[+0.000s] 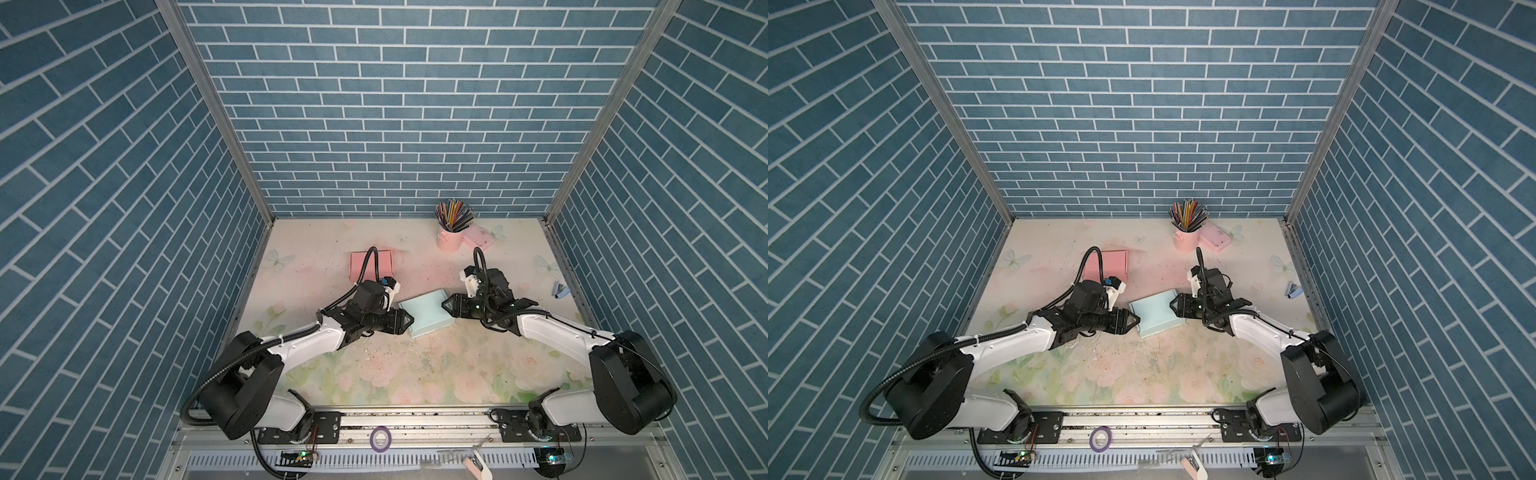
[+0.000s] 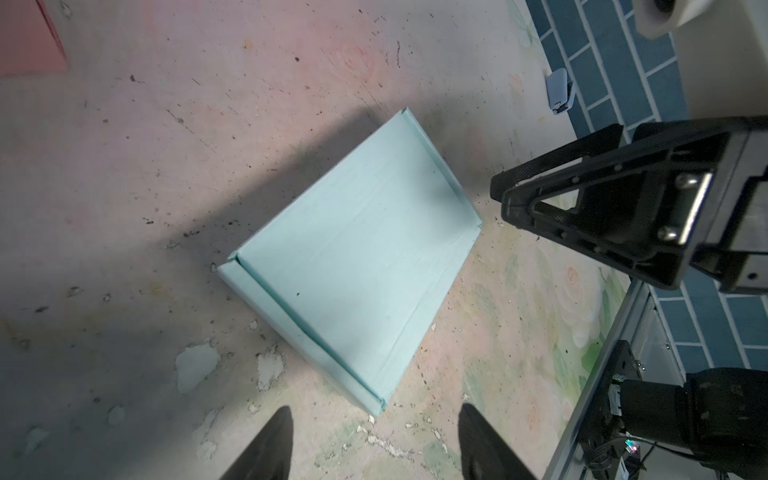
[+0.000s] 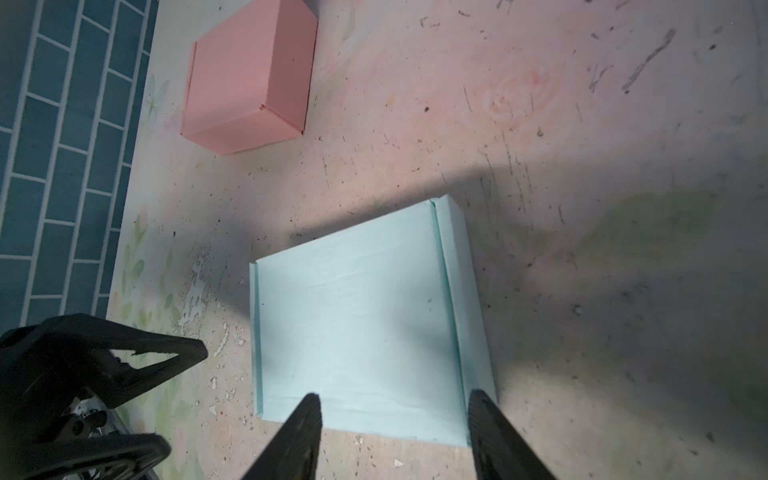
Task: Fold the paper box
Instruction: 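Slide the light-blue box beside the pink box with both grippers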
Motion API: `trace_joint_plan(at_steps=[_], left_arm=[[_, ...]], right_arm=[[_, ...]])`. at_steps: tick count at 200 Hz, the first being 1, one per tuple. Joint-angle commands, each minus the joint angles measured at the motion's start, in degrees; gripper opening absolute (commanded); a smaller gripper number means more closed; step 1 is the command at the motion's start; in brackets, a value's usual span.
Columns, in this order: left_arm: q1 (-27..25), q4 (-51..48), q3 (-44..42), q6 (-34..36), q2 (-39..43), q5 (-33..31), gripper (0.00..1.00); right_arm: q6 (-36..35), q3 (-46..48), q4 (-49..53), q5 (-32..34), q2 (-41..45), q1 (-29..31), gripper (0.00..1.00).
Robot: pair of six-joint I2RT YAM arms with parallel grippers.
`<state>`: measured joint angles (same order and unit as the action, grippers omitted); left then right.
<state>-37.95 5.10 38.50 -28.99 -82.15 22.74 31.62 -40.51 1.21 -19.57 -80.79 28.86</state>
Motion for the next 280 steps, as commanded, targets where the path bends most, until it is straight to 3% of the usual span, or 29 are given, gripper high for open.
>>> trace_joint_plan(at_steps=[1,70,140,193,280], left_arm=[[-0.54,2.78,0.08,-1.63,-1.88,-0.7,0.64],[-1.6,6.88,1.23,-3.0,-7.83,0.28,0.64],[-1.6,5.52,8.59,-1.77,-13.47,0.2,0.6],[-0.45,-1.37,19.62,2.69,-19.88,-1.79,0.59],[5.65,-8.1,38.41,7.44,-32.44,0.52,0.58]], right_arm=[[-1.58,-0.97,-1.41,-1.36,-1.52,-0.39,0.58],[-2.26,-1.0,-2.56,-1.29,-5.4,-0.48,0.57],[-1.22,-1.36,-5.7,-3.87,-6.69,-0.14,0.5],[-3.1,-6.55,-3.97,-1.96,-9.19,-0.21,0.49],[-4.9,-20.15,-2.48,-2.32,-21.57,-2.19,0.48]])
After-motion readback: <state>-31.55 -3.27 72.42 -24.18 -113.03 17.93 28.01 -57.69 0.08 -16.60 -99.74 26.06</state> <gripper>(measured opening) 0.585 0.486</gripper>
